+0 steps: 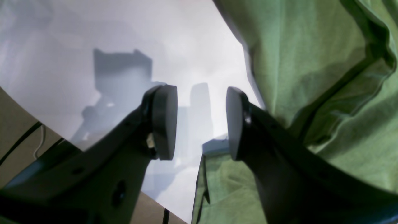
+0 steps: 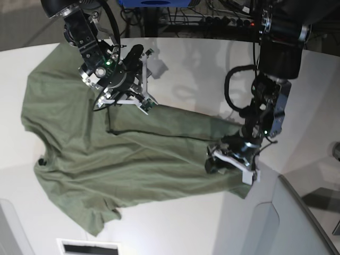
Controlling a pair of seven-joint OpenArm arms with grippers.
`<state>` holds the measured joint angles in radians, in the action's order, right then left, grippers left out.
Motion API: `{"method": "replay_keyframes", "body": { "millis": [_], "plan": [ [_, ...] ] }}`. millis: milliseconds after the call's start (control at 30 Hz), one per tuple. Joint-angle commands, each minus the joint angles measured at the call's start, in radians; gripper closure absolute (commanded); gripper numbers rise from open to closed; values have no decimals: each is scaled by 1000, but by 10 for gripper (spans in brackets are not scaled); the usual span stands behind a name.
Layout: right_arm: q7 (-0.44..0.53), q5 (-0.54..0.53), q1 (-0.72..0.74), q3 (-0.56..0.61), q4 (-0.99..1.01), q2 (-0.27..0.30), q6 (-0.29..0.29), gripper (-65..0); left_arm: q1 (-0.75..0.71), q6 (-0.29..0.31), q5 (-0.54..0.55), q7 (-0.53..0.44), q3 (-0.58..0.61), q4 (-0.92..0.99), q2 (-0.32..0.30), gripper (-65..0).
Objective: Layout the t-shirt on the table in an organized manner, then fold the t-shirt properly
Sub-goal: 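Lower the left gripper onto the shirt body and grasp the fabric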
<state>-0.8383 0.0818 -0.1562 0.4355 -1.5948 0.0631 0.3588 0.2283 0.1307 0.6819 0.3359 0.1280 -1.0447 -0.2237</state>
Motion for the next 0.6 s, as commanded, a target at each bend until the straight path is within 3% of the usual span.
{"method": "replay_keyframes", "body": {
  "millis": [0, 100, 333, 567],
  "plan": [
    [12, -6, 8, -2, -17, -3, -1, -233, -11, 4, 0, -8, -4, -13, -9, -311],
    [12, -6, 8, -2, -17, -3, -1, -233, -50, 4, 0, -22, -27, -9, -7, -227],
    [12, -6, 8, 1, -16, -3, -1, -233, -119, 4, -4, -57, -176, -9, 11, -227],
    [12, -6, 8, 3, -16, -3, 1, -233, -122, 4, -6, -62, -181, -6, 14, -400]
  ]
}}
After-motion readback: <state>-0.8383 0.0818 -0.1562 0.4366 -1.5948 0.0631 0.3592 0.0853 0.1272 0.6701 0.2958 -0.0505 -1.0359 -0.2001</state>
